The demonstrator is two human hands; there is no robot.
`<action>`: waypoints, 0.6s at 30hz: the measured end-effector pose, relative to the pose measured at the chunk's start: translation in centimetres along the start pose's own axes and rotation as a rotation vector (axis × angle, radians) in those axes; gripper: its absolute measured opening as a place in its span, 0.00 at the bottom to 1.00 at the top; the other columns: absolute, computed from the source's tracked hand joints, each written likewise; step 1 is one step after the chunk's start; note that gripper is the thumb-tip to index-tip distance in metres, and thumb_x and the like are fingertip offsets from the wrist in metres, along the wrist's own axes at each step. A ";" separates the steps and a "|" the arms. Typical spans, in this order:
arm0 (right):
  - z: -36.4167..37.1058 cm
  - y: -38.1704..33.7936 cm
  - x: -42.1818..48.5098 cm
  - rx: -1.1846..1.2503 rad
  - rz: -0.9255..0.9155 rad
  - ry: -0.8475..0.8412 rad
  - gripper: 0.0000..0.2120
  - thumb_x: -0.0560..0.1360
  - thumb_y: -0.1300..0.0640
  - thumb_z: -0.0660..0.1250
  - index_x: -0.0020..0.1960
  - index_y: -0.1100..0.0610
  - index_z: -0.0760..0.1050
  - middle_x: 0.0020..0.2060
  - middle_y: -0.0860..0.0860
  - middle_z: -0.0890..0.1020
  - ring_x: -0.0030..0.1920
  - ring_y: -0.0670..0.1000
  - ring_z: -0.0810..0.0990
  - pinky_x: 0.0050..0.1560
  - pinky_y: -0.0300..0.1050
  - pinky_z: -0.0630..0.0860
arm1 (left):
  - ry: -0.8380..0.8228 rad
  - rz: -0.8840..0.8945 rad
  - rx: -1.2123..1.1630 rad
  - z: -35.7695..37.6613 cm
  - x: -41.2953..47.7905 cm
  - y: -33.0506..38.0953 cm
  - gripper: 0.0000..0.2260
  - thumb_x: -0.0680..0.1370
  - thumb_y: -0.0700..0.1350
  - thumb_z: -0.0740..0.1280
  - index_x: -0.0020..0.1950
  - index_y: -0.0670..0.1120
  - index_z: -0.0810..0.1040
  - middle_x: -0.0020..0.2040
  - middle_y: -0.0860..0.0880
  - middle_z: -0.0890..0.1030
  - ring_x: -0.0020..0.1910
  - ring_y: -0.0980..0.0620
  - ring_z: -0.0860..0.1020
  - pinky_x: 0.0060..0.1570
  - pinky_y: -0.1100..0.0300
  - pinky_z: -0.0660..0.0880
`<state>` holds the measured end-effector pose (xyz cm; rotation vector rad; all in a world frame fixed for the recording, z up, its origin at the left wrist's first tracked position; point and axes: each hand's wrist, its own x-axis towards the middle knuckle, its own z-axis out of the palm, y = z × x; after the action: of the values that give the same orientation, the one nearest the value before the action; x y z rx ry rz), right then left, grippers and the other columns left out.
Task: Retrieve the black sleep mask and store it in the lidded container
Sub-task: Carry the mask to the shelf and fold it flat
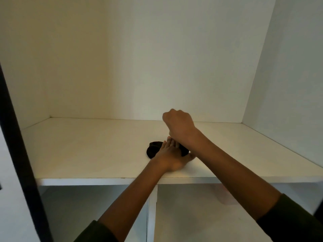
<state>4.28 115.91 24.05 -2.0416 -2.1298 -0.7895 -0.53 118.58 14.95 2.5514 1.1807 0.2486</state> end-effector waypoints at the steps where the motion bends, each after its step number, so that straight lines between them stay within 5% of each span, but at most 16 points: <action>1: 0.1 -0.5 0.2 -0.008 -0.026 0.002 0.12 0.70 0.73 0.66 0.36 0.62 0.65 0.28 0.51 0.62 0.31 0.51 0.69 0.38 0.41 0.67 | -0.014 0.000 -0.088 -0.7 0.0 -0.3 0.35 0.77 0.64 0.49 0.76 0.43 0.56 0.76 0.39 0.59 0.76 0.39 0.51 0.75 0.44 0.51; 4: 0.3 -1.1 0.6 -0.026 -0.060 0.024 0.21 0.70 0.73 0.66 0.31 0.59 0.56 0.28 0.51 0.61 0.29 0.50 0.65 0.34 0.41 0.65 | 0.008 0.022 -0.212 -2.8 -1.1 -1.7 0.38 0.70 0.68 0.54 0.74 0.46 0.61 0.73 0.42 0.66 0.73 0.40 0.62 0.72 0.43 0.61; 7: 0.3 -1.6 0.7 -0.010 -0.049 0.021 0.07 0.71 0.73 0.65 0.42 0.63 0.71 0.32 0.52 0.68 0.39 0.52 0.74 0.37 0.41 0.66 | 0.064 -0.019 -0.211 -4.0 -2.7 -4.5 0.30 0.77 0.59 0.60 0.75 0.48 0.61 0.74 0.46 0.66 0.71 0.46 0.66 0.70 0.54 0.64; 9: 0.3 -2.2 0.6 0.008 -0.058 0.009 0.13 0.71 0.72 0.65 0.54 0.62 0.74 0.44 0.55 0.77 0.49 0.55 0.79 0.41 0.42 0.67 | 0.223 -0.085 -0.254 -4.7 -3.6 -6.3 0.22 0.79 0.51 0.62 0.71 0.45 0.69 0.69 0.44 0.73 0.66 0.48 0.72 0.61 0.63 0.66; 12: 0.9 -3.6 0.6 0.016 -0.068 -0.028 0.13 0.71 0.71 0.67 0.54 0.62 0.75 0.50 0.55 0.79 0.51 0.56 0.80 0.41 0.43 0.68 | 0.441 -0.209 -0.342 -5.3 -3.6 -8.0 0.12 0.77 0.45 0.67 0.58 0.41 0.79 0.53 0.42 0.82 0.48 0.48 0.80 0.49 0.63 0.72; 15: 1.8 -5.3 0.6 0.063 -0.081 -0.040 0.04 0.72 0.69 0.66 0.45 0.63 0.74 0.42 0.55 0.78 0.48 0.56 0.80 0.40 0.43 0.68 | 0.342 -0.320 -0.507 -5.5 -3.2 -8.8 0.06 0.74 0.41 0.69 0.48 0.40 0.80 0.35 0.45 0.81 0.28 0.54 0.78 0.33 0.67 0.76; 18: 2.6 -6.6 0.5 0.131 -0.077 -0.045 0.07 0.75 0.67 0.64 0.52 0.63 0.76 0.50 0.56 0.81 0.51 0.56 0.81 0.41 0.43 0.68 | 0.279 -0.321 -0.573 -5.9 -3.0 -9.0 0.03 0.72 0.33 0.68 0.42 0.39 0.79 0.34 0.45 0.80 0.28 0.54 0.80 0.31 0.68 0.78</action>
<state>-1.36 117.61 20.04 -1.9412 -2.2314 -0.6000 -10.49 123.04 17.23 1.8456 1.3545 0.7592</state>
